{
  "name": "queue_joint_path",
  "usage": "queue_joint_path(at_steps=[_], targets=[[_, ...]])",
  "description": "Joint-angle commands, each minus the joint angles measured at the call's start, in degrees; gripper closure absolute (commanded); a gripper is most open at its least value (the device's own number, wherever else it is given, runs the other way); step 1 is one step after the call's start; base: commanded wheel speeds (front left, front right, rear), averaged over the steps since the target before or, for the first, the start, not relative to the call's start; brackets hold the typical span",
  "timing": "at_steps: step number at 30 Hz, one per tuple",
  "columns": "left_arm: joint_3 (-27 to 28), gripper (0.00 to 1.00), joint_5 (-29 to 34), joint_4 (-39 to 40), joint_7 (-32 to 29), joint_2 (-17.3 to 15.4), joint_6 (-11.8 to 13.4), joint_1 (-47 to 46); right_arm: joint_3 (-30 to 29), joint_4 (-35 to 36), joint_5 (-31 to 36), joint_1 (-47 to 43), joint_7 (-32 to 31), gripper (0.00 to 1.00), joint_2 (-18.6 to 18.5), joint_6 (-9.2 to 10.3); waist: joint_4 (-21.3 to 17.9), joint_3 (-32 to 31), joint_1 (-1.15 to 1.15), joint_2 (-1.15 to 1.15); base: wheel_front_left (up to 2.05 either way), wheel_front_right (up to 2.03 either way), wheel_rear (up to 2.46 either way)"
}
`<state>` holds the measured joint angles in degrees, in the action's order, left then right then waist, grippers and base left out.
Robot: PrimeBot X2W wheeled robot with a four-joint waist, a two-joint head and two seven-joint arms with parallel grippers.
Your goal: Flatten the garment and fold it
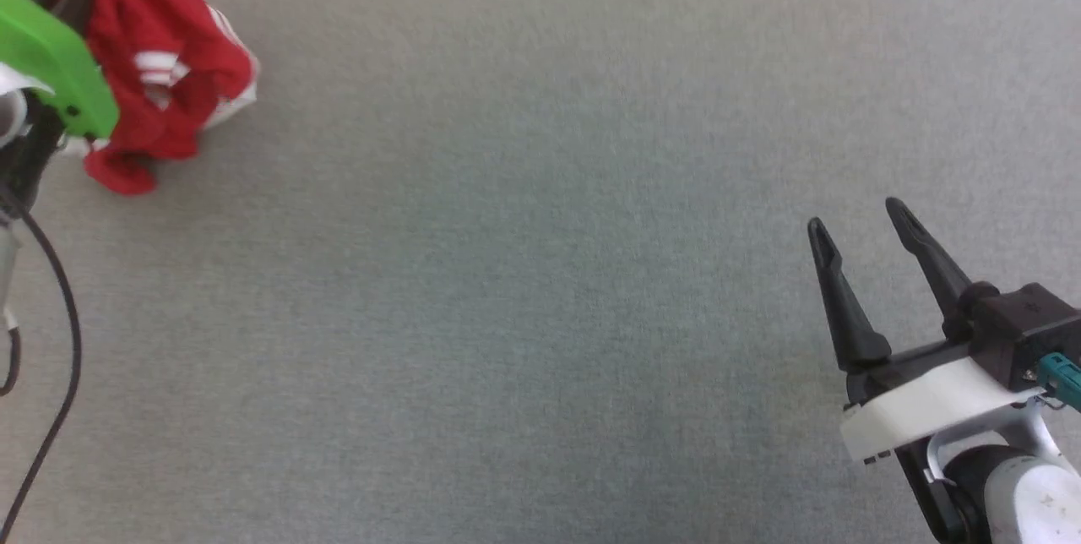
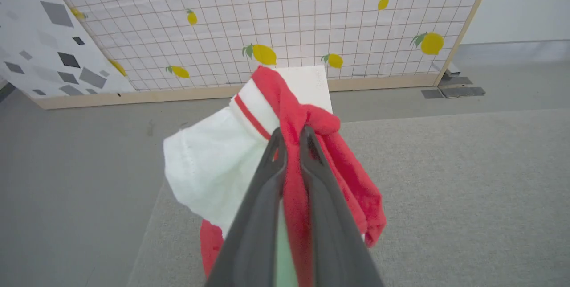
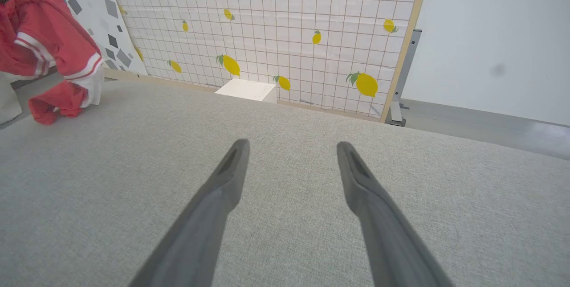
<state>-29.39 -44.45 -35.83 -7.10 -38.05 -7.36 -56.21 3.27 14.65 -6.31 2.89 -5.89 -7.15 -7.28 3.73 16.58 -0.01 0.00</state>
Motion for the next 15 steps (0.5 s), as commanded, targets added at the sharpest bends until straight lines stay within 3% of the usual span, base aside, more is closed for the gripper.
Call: queue_joint_path(at_steps=[1,9,15], targets=[[-0.5,1.0,-0.1,1.3,1.4,-0.1,-0.1,-1.6,-0.3,-0.4,-0.4,-0.8,0.1,0.0,0.2,-0.21,2.0,-5.3,0.01,0.0,0.0,0.0,0.0],[-5.3,1.0,-1.2,11.4,3.0,3.1,-0.1,-3.7,-1.8,-2.7,-1.4,-2.8,0.3,0.0,0.6,-0.21,2.2,-11.2,0.01,0.0,0.0,0.0,0.0],[-7.3,1.0,-2.6,18.5,2.8,10.3,1.5,-4.2,-1.9,-3.8,-1.6,-3.6,0.2,0.0,0.9,-0.21,0.1,-13.9,0.01,0.0,0.0,0.0,0.0]])
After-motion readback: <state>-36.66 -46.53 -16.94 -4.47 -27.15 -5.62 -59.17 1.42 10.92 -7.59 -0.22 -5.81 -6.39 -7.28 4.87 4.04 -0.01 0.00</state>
